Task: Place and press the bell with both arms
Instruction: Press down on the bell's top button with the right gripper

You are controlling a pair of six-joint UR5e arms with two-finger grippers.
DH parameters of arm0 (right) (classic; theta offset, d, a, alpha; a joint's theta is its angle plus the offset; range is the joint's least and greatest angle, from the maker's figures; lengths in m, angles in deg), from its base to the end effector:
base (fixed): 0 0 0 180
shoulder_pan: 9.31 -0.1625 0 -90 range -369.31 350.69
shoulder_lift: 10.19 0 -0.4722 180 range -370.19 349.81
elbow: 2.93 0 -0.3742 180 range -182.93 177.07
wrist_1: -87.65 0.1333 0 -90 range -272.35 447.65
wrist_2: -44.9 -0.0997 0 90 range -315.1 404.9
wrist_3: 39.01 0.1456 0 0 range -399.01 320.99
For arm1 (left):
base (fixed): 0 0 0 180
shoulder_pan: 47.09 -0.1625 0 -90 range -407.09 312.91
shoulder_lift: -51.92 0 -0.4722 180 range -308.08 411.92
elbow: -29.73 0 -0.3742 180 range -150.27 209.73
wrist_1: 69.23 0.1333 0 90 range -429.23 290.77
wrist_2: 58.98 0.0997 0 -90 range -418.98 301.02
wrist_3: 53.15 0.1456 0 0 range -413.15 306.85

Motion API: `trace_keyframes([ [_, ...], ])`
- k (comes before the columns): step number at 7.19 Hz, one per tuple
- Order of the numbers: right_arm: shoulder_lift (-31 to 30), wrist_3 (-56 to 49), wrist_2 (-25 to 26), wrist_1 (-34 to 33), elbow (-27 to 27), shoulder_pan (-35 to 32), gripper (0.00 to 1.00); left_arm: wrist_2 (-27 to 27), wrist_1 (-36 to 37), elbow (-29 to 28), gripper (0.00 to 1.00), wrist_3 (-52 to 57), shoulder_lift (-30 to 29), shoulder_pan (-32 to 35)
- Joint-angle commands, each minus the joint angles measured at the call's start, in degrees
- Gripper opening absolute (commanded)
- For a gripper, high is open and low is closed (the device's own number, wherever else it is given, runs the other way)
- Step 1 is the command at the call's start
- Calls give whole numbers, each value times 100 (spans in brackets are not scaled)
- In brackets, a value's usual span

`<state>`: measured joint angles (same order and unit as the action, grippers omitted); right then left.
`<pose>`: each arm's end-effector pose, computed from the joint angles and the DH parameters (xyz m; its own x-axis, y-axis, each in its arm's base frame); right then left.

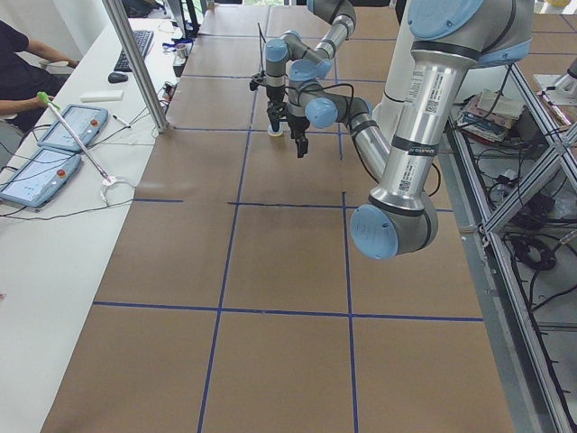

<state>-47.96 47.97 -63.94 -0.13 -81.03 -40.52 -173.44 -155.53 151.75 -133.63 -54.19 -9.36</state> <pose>-0.6610 -0.5014 0.2436 0.6452 0.3326 0.6878 -0.2700 0.9414 -0.2019 0.3862 -0.3911 0.3624 0.6112 -0.2826 -0.7393 0.2298 0.9572 -0.1758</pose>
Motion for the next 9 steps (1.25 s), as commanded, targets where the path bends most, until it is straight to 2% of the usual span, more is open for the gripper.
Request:
trace_keyframes([
  [1, 16, 3, -6, 121, 111, 1, 0, 3, 0, 6, 100, -3, -6, -3],
  [9, 16, -6, -6, 244, 331, 45, 0, 3, 9, 173, 100, -12, 29, -20],
])
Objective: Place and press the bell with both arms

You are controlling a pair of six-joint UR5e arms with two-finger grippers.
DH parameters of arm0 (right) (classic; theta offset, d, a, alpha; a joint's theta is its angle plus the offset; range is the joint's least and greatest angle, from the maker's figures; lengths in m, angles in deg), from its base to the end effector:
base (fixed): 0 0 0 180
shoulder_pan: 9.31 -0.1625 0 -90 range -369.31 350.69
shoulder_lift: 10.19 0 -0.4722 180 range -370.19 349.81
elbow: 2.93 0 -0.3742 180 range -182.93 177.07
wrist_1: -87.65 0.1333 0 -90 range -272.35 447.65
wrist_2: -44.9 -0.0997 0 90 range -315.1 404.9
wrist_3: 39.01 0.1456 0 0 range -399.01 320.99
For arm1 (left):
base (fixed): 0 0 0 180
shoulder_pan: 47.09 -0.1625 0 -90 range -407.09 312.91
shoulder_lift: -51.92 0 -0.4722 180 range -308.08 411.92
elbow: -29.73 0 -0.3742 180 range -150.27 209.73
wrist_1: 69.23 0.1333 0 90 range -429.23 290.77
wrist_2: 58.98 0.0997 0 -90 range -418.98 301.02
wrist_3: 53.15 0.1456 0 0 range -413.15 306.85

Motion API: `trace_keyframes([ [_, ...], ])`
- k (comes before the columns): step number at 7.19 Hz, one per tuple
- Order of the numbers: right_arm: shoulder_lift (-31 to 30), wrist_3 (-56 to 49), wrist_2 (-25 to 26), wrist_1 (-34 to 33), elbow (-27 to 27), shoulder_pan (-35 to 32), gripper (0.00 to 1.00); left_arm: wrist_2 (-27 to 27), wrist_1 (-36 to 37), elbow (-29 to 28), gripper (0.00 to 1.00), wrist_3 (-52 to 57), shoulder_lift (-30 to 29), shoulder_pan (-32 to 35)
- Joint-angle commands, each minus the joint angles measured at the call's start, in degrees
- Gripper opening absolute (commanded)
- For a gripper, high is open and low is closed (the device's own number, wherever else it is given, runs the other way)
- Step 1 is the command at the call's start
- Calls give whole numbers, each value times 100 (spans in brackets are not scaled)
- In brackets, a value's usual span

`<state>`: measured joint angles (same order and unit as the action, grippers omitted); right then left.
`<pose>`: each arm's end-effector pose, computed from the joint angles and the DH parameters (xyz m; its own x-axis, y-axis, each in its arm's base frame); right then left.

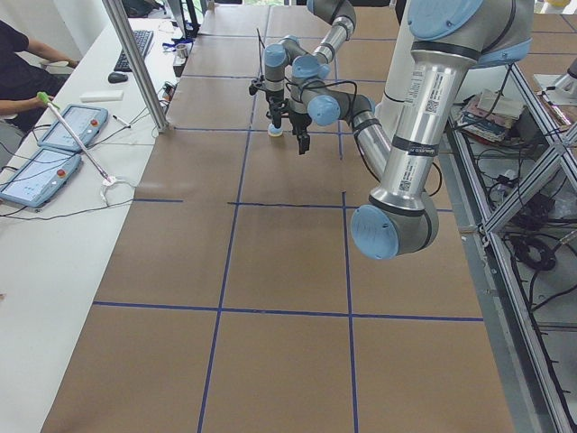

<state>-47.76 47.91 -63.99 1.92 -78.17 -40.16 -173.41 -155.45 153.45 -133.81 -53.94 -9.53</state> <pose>-0.6741 -0.5030 0.2576 0.6538 0.3313 0.6803 -0.2647 0.9424 -0.2046 0.3805 -0.3848 0.3528 0.5973 -0.2729 -0.7542 0.2260 0.9595 -0.1682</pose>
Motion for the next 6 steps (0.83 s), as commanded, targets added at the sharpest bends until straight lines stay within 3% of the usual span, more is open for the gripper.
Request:
trace_keyframes([
  [1, -4, -9, 0, 38, 45, 9, 0, 0, 0, 2, 100, 7, 12, -3],
  [3, 66, 0, -157, 29, -42, -43, 0, 0, 0, 2, 100, -2, 12, -3],
  [4, -38, 0, -672, -23, -417, -287, 0, 0, 0, 2, 100, 7, 21, -12],
  [6, -1149, -17, -887, -41, -1890, -543, 0, 0, 0, -15, 100, 50, 30, -12],
])
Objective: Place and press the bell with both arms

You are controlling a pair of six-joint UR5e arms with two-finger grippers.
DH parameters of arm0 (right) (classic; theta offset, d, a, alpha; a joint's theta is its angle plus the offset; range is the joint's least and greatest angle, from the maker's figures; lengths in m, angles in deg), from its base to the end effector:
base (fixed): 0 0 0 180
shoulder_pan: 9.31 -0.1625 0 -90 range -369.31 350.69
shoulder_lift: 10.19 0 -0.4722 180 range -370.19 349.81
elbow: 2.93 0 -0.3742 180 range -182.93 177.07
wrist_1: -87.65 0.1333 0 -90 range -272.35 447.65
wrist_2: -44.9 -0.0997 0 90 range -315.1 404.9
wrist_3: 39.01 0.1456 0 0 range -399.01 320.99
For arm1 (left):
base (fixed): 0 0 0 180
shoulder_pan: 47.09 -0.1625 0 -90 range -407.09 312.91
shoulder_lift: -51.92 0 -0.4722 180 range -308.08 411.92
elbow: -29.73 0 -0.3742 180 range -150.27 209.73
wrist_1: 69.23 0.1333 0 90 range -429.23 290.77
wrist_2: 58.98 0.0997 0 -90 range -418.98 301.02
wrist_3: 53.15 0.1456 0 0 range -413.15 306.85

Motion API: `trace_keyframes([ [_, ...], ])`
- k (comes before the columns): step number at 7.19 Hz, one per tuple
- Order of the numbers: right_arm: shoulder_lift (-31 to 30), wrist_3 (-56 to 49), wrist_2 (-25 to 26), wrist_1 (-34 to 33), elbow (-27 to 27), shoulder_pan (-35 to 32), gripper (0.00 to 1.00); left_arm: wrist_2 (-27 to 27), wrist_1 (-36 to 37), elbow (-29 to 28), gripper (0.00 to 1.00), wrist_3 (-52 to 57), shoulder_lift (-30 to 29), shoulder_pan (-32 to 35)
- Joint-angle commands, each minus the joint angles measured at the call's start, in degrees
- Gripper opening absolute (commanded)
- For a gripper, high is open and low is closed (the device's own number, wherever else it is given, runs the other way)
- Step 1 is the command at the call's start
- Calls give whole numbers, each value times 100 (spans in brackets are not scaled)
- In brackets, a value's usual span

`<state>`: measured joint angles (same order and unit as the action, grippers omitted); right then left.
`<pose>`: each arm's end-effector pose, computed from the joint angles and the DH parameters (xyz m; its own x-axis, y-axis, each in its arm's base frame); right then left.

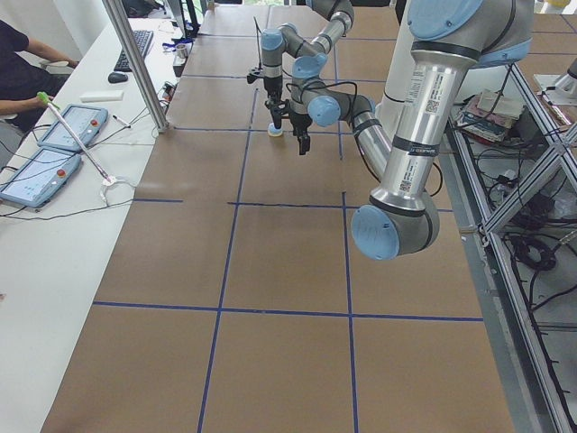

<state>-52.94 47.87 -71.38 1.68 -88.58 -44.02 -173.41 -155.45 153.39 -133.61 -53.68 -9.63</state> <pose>-0.6055 -0.5032 0.2446 0.5739 0.3381 0.7459 -0.2138 0.9411 -0.2621 0.3807 -0.3838 0.3556 0.6018 -0.2710 -0.7512 0.2230 0.9603 -0.1678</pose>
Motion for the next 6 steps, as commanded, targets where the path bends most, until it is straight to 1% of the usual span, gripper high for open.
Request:
trace_keyframes([
  [1, -1264, -109, -228, -17, -1535, -307, 0, 0, 0, -18, 100, 57, 4, -2],
  [2, -1705, -580, -315, -17, -2020, -465, 1, 0, 0, -18, 100, 187, 4, 7],
  [3, -2249, -1011, -403, -17, -2452, -667, 12, 0, 0, -36, 100, 511, 13, 16],
  [4, -2794, -1303, -413, 1, -2804, -904, 59, -52, 0, 51, 100, 879, 187, 112],
  [5, -3383, -1889, -422, 27, -3155, -1150, 100, -62, 78, 409, 100, 1318, 589, 191],
  [6, -3876, -2704, -535, 1, -3368, -1579, 100, -88, 105, 613, 100, 2193, 1020, 488],
])
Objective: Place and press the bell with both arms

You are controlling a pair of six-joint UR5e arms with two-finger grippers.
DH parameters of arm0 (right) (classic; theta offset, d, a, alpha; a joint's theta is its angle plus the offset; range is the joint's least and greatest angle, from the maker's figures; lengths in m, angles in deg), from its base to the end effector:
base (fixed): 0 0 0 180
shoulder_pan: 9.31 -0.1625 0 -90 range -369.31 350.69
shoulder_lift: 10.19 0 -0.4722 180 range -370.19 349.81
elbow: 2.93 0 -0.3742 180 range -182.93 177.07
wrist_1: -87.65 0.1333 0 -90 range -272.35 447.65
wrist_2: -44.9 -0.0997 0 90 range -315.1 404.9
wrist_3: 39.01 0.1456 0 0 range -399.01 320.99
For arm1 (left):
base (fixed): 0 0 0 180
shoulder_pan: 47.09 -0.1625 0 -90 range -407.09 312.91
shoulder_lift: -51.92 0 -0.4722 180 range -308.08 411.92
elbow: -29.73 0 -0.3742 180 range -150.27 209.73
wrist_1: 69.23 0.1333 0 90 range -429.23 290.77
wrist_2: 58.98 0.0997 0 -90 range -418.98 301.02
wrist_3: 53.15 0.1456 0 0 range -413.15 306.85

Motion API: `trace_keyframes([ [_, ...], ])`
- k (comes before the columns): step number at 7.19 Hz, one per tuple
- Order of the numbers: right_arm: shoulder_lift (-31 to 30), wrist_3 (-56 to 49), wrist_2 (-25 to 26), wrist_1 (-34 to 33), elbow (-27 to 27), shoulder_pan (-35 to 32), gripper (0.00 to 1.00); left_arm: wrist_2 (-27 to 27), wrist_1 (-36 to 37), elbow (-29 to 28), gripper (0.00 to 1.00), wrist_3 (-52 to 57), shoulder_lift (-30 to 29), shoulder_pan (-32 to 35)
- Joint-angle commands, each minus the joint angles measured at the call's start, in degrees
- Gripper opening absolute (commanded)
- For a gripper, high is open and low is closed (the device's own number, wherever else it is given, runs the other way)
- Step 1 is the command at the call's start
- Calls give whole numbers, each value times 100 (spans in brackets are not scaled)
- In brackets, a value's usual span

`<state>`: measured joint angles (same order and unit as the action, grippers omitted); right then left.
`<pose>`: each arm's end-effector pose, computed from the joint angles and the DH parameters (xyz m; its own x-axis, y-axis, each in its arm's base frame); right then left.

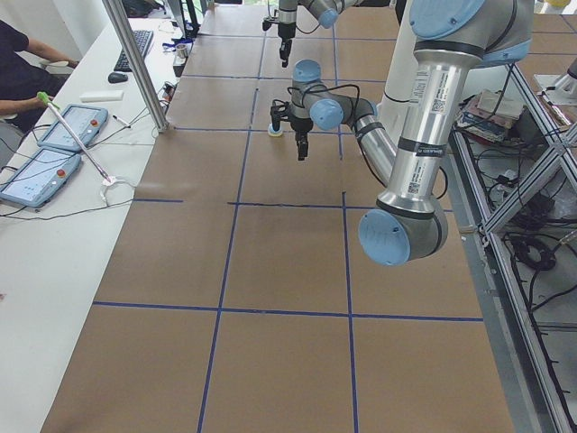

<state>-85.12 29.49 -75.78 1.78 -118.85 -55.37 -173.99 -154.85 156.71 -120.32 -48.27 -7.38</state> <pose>-0.3491 -0.4473 0.3907 0.5906 0.1586 0.7912 -0.1633 0.9837 -0.0753 0.3394 -0.3751 0.3819 0.6592 -0.0904 -0.7465 0.1110 0.9936 -0.0224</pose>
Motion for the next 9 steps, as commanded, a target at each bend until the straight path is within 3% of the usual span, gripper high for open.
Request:
trace_keyframes([
  [1, -1063, -1814, -766, -27, -317, -1153, 100, -308, 55, 283, 100, 1621, 796, 709],
  [2, -1476, -2728, -1129, -27, -282, -1760, 100, -485, 55, 283, 100, 2316, 1104, 1149],
  [4, -2065, -4337, -1238, -323, -211, -2580, 100, -1317, 46, 257, 100, 4482, 1999, 2429],
  [5, -2486, -5103, -1282, -404, -211, -3010, 100, -1548, 55, -39, 100, 5668, 2264, 3115],
  [7, -3314, -6929, -1440, -404, -194, -3967, 100, -2276, -24, -1328, 100, 7911, 2434, 4497],
  [9, -3816, -7796, -1441, -405, -124, -4375, 100, -2271, -59, -2549, 100, 9162, 2382, 5315],
])
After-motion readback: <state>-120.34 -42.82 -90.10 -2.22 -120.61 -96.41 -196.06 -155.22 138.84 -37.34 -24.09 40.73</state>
